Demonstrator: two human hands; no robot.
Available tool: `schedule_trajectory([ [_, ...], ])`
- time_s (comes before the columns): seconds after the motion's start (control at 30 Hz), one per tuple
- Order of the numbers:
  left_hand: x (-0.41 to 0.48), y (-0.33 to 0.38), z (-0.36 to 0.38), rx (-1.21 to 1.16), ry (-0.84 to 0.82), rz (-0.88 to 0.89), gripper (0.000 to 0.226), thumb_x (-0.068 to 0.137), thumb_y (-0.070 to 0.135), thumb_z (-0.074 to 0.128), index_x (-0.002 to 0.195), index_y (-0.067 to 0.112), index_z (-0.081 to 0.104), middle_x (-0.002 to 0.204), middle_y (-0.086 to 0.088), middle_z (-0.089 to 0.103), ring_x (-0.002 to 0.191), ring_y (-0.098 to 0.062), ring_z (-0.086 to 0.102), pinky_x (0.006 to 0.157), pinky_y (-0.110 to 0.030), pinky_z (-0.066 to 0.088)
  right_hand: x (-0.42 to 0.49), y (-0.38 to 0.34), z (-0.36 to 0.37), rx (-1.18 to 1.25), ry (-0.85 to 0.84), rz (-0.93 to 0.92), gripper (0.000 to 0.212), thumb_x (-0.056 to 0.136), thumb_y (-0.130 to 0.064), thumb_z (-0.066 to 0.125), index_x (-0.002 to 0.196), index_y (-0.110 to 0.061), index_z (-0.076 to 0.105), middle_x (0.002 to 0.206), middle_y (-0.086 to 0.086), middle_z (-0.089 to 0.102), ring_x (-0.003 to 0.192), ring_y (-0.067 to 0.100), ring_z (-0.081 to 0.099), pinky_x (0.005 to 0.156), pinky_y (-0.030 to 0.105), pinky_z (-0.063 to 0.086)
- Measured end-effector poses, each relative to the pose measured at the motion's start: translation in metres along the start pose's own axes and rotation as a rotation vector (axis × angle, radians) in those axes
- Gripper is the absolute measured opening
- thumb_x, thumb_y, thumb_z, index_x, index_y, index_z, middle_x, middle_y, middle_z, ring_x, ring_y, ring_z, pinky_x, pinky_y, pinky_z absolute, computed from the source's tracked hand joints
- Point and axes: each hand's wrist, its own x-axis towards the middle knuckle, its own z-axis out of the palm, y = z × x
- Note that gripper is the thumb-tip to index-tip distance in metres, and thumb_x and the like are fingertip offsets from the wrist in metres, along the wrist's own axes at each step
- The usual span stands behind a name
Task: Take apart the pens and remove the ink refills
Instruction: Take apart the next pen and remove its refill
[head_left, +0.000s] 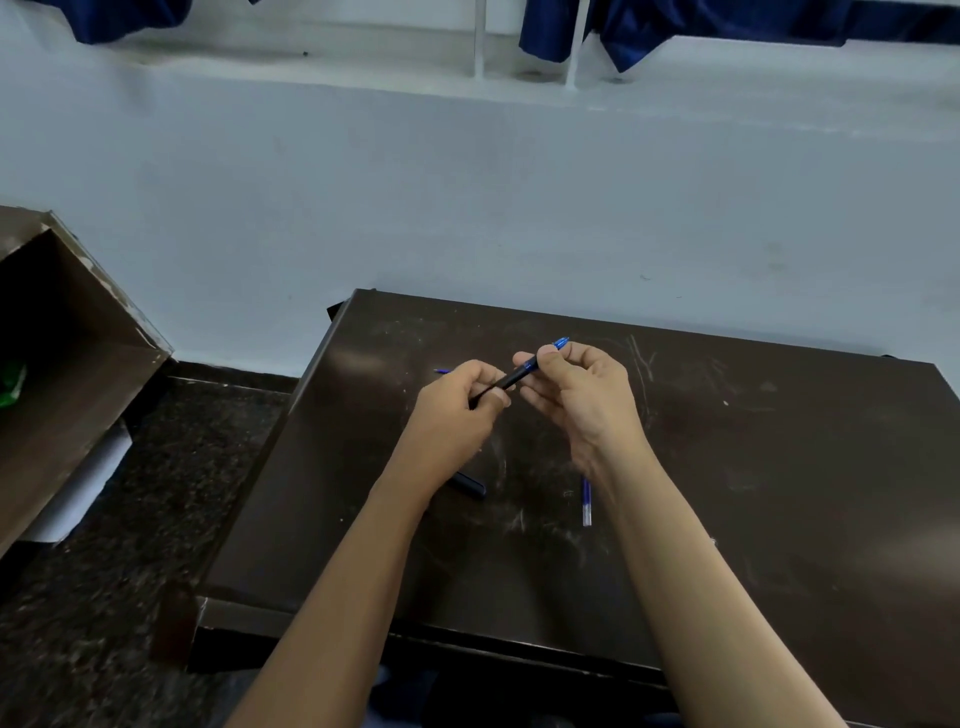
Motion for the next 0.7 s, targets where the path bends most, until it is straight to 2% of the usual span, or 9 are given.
schedule_trajectory([
  [0.07, 0.0008, -0.0051, -0.0008, -0.027, 0.025, -0.015, 0.009, 0.088, 0.016, 0.059, 0.095, 0.021, 0.059, 0.087, -0.003, 0.066, 0.072, -0.01, 0.059, 0.06, -0.016, 0.046, -0.0009, 0.0013, 0.0012, -0.006, -0.013, 0.008, 0.02, 0.095, -0.011, 0.056, 0.11, 0.001, 0.055, 0.098, 0.016, 0.074, 0.072, 0.013, 0.072, 0.072, 0.027, 0.06],
  [0.13, 0.0017, -0.0065, -0.0009, -0.06, 0.044, -0.043, 0.009, 0.088, 0.021, 0.061, 0.097, 0.019, 0.059, 0.087, -0.003, 0.067, 0.073, -0.01, 0.06, 0.062, -0.02, 0.046, -0.0007, 0.0031, 0.0034, 0.005, -0.02, 0.008, 0.02, 0.095, -0.01, 0.055, 0.11, 0.002, 0.055, 0.097, 0.016, 0.073, 0.068, 0.012, 0.072, 0.069, 0.026, 0.061],
  [0.2, 0.003, -0.0048, 0.0005, -0.105, 0.058, -0.092, 0.02, 0.094, 0.032, 0.051, 0.098, 0.015, 0.063, 0.086, -0.002, 0.07, 0.071, -0.009, 0.061, 0.066, -0.022, 0.049, 0.0008, 0.0044, 0.0048, 0.009, -0.009, -0.004, 0.02, 0.095, -0.01, 0.055, 0.11, 0.002, 0.055, 0.096, 0.017, 0.073, 0.066, 0.012, 0.072, 0.065, 0.025, 0.06],
  [0.27, 0.006, -0.0031, 0.0014, -0.167, 0.035, -0.173, 0.038, 0.1, 0.034, 0.038, 0.094, 0.009, 0.066, 0.081, -0.006, 0.072, 0.066, -0.01, 0.063, 0.069, -0.024, 0.052, 0.002, 0.0042, 0.0059, 0.024, 0.003, -0.016, 0.017, 0.094, -0.01, 0.055, 0.108, 0.001, 0.054, 0.096, 0.018, 0.073, 0.067, 0.014, 0.072, 0.063, 0.024, 0.06],
  [0.33, 0.0075, -0.0025, 0.0017, -0.167, -0.009, -0.219, 0.044, 0.101, 0.031, 0.035, 0.088, 0.005, 0.068, 0.077, -0.009, 0.072, 0.059, -0.01, 0.063, 0.06, -0.015, 0.049, 0.0029, 0.0047, 0.0072, 0.037, 0.006, -0.012, 0.017, 0.094, -0.009, 0.055, 0.108, 0.001, 0.054, 0.097, 0.018, 0.072, 0.071, 0.017, 0.071, 0.063, 0.024, 0.06],
  [0.4, 0.007, -0.003, 0.0026, -0.11, -0.016, -0.196, 0.04, 0.1, 0.029, 0.039, 0.087, 0.006, 0.068, 0.076, -0.007, 0.071, 0.057, -0.009, 0.061, 0.052, -0.01, 0.044, 0.0042, 0.0069, 0.0063, 0.036, 0.015, -0.008, 0.017, 0.094, -0.009, 0.055, 0.108, 0.001, 0.053, 0.096, 0.017, 0.073, 0.071, 0.017, 0.071, 0.062, 0.023, 0.059],
  [0.57, 0.0063, -0.0073, 0.0039, -0.024, 0.097, -0.066, 0.013, 0.091, 0.027, 0.057, 0.092, 0.016, 0.062, 0.076, 0.006, 0.063, 0.068, -0.007, 0.057, 0.057, -0.016, 0.041, 0.0074, 0.0084, 0.0025, 0.016, 0.016, 0.017, 0.021, 0.095, -0.008, 0.053, 0.112, 0.004, 0.054, 0.097, 0.015, 0.073, 0.074, 0.016, 0.072, 0.069, 0.026, 0.061],
  [0.63, 0.0073, -0.0082, 0.0045, -0.03, 0.106, -0.083, 0.017, 0.093, 0.03, 0.053, 0.094, 0.016, 0.062, 0.079, 0.003, 0.065, 0.071, -0.009, 0.06, 0.057, -0.017, 0.04, 0.0073, 0.0078, 0.0017, 0.031, 0.006, 0.026, 0.022, 0.095, -0.007, 0.053, 0.114, 0.004, 0.054, 0.096, 0.016, 0.073, 0.072, 0.016, 0.073, 0.067, 0.026, 0.061],
  [0.7, 0.0076, -0.0063, 0.0028, -0.072, 0.077, -0.163, 0.036, 0.099, 0.035, 0.039, 0.095, 0.011, 0.066, 0.08, -0.001, 0.07, 0.071, -0.014, 0.067, 0.056, -0.019, 0.04, 0.0069, 0.0084, 0.0011, 0.023, 0.004, 0.028, 0.021, 0.095, -0.008, 0.053, 0.113, 0.003, 0.054, 0.096, 0.016, 0.073, 0.077, 0.018, 0.074, 0.067, 0.026, 0.06],
])
